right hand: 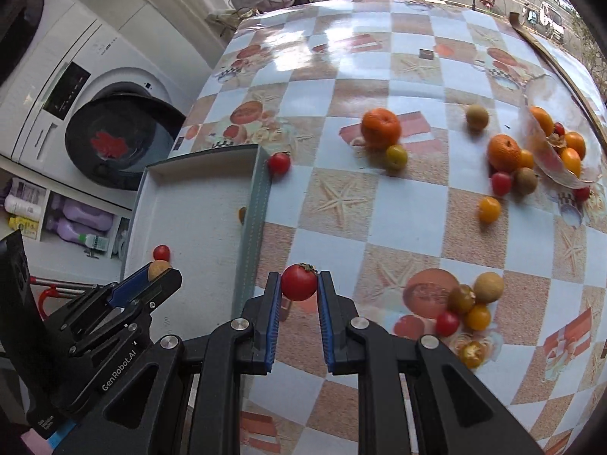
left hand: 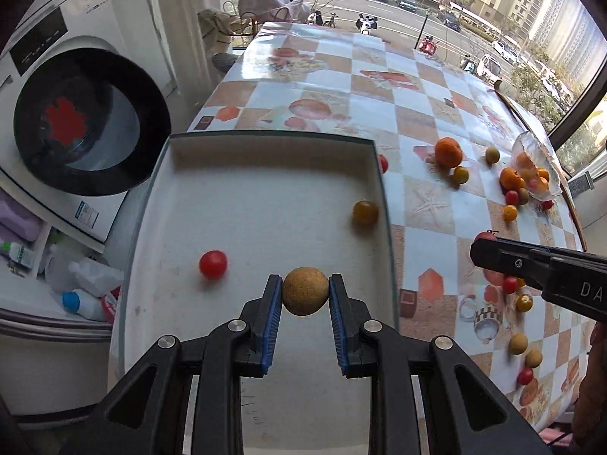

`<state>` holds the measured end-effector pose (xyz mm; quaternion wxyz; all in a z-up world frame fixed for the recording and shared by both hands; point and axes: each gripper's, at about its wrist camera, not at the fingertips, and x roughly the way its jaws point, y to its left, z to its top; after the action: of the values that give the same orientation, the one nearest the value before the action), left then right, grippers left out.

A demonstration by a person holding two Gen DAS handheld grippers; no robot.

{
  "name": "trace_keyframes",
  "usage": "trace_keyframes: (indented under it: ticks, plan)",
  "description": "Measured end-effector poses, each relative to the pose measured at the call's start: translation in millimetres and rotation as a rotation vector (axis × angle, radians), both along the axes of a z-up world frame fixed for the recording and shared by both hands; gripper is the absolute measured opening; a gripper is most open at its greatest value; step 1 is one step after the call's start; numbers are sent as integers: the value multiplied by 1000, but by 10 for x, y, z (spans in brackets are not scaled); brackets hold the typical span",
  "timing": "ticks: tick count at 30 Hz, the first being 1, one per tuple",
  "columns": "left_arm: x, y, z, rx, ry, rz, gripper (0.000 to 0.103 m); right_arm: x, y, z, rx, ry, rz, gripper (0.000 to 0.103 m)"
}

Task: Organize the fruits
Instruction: 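Carry both fruits into the white tray and open both tools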

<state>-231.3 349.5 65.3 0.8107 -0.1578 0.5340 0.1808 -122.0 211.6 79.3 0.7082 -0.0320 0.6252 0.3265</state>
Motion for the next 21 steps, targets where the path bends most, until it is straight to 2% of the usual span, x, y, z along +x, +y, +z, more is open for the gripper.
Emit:
trace_keyframes:
  ticks: [5,10,21]
  plan:
    - [-286,255,-198,13,52,63,26,-220,504,-83,9,32,92,20]
    - [-432,397,-399,4,94,91,26,-369,881,-298,-28,64,162,20]
    - [-471,433,-508,19,118,84,27,-407,1154,-564,-132,52,231,21]
